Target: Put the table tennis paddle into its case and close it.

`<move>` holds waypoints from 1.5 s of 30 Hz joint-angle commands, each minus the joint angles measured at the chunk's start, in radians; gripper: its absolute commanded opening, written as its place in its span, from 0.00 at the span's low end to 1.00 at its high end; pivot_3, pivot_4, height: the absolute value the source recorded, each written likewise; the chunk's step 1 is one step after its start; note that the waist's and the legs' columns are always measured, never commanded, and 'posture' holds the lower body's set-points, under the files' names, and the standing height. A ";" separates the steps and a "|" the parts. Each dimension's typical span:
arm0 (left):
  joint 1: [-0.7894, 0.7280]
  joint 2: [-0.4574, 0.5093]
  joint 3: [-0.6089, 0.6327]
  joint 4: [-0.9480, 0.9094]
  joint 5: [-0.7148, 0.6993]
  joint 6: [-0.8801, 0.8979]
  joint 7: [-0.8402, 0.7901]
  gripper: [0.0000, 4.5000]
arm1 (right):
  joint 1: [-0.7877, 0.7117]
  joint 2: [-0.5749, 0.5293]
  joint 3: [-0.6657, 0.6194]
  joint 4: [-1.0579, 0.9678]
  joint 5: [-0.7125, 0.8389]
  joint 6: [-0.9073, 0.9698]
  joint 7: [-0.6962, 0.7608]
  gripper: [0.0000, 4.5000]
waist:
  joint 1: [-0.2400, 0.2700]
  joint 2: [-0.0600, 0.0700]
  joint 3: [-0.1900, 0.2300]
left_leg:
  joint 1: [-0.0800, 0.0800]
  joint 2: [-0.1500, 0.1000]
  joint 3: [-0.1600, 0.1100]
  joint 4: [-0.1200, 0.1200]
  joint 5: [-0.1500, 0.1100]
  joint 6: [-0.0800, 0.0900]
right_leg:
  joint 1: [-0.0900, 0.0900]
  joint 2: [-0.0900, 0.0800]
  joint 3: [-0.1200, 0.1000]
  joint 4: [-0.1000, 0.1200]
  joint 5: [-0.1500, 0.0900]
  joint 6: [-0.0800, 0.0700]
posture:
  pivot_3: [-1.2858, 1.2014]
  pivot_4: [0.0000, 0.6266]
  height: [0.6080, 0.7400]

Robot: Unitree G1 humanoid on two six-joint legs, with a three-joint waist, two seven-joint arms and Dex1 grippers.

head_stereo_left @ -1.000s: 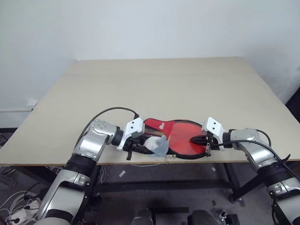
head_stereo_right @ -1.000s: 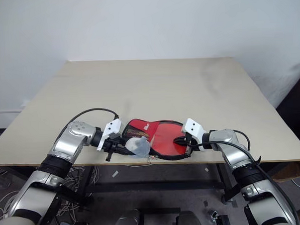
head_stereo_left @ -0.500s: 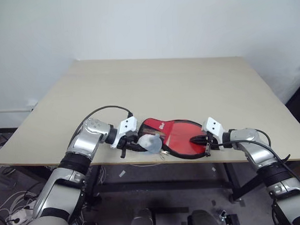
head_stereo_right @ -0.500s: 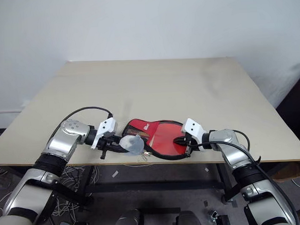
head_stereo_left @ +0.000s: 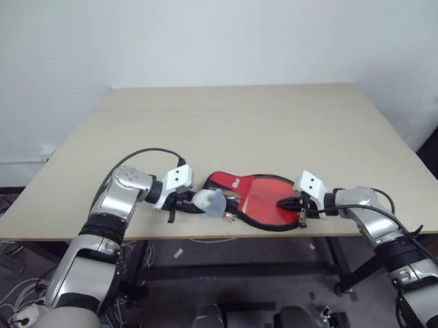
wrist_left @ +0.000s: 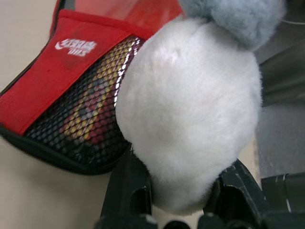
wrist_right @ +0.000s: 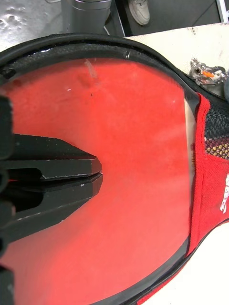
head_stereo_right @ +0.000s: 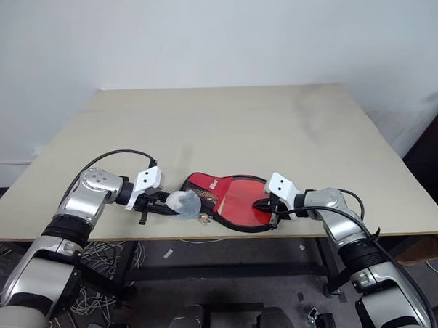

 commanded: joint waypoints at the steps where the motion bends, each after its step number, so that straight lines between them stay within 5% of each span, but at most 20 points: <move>1: -0.053 0.052 0.038 0.059 0.043 -0.030 0.052 0.24 | 0.032 0.000 0.044 0.025 -0.038 0.018 0.015 0.01 | 0.000 0.000 0.000 | 0.000 0.000 0.000 0.000 0.000 0.000 | 0.000 0.000 0.000 0.000 0.000 0.000 | 0.52 0.00 1.00; 45: -0.224 0.136 0.039 0.400 0.238 -0.226 0.198 0.24 | 0.021 0.012 0.051 0.046 -0.054 0.002 0.016 0.01 | -0.010 -0.001 0.000 | -0.001 0.004 -0.003 -0.001 0.001 0.001 | -0.011 0.012 0.012 0.005 0.003 -0.005 | 0.52 0.00 1.00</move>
